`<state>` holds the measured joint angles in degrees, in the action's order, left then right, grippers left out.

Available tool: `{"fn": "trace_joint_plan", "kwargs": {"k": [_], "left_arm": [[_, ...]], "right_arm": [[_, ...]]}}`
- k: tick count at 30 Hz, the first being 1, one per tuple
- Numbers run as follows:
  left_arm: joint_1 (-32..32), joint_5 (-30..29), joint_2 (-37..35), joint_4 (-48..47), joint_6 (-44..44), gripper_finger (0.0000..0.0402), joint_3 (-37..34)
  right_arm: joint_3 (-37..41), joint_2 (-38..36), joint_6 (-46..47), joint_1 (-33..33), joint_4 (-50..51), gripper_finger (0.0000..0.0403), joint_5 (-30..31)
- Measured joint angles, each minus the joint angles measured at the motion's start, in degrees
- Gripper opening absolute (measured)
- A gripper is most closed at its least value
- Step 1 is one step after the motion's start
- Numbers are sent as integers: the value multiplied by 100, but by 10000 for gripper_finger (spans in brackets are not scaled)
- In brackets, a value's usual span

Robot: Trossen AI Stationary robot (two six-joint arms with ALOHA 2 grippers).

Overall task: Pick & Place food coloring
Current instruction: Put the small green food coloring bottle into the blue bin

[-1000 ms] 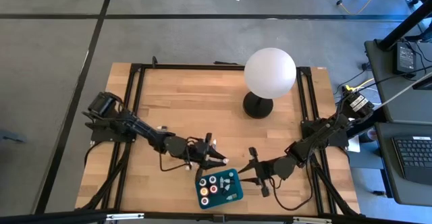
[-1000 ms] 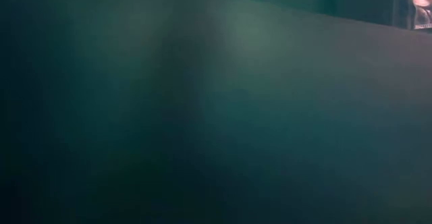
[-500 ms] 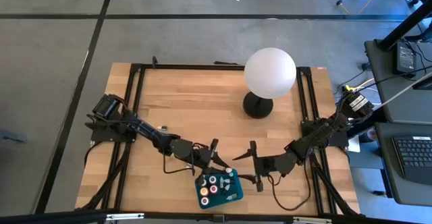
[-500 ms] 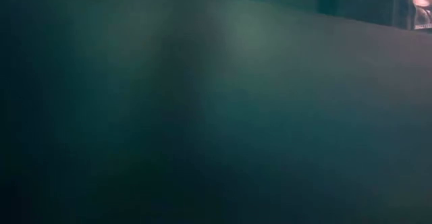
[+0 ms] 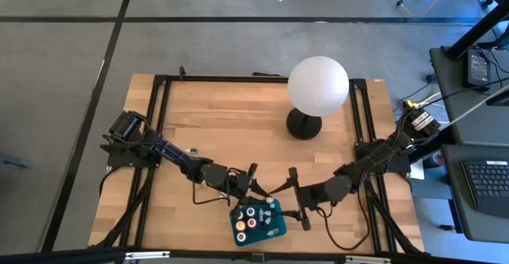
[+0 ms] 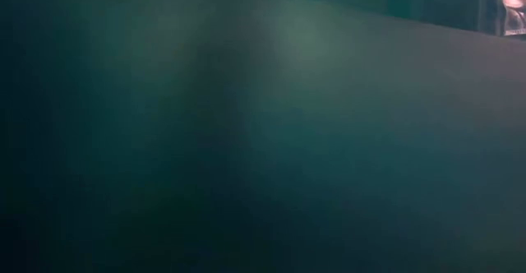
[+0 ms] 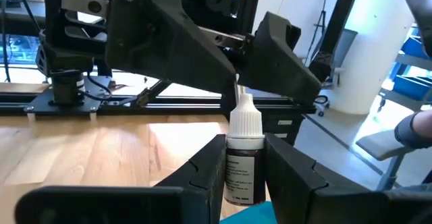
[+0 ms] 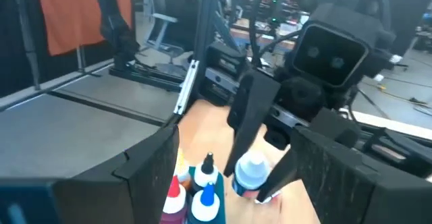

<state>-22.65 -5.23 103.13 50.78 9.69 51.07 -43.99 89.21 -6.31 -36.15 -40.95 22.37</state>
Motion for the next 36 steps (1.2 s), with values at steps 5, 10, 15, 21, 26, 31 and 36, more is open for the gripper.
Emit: {"fn": "trace_joint_plan", "kwargs": {"k": [5, 10, 15, 21, 26, 31, 36], "left_arm": [[0, 0, 0, 46, 0, 88, 0], [0, 0, 0, 130, 0, 88, 0], [0, 0, 0, 177, 0, 88, 0], [0, -11, 0, 187, 0, 88, 0], [0, -20, -2, 227, -133, 88, 0], [0, -22, -2, 226, -142, 88, 0], [0, -23, -2, 214, -149, 88, 0]], "right_arm": [[0, 0, 3, 43, 33, 262, -48], [0, 0, 0, 43, 51, 234, -54], [0, 2, -16, 43, 55, 221, -58], [2, 4, 67, 104, 57, 220, -61], [2, 4, 198, 265, 71, 209, -106], [2, 4, 286, 305, 109, 180, -307], [4, 4, 284, 305, 206, 139, -321]]}}
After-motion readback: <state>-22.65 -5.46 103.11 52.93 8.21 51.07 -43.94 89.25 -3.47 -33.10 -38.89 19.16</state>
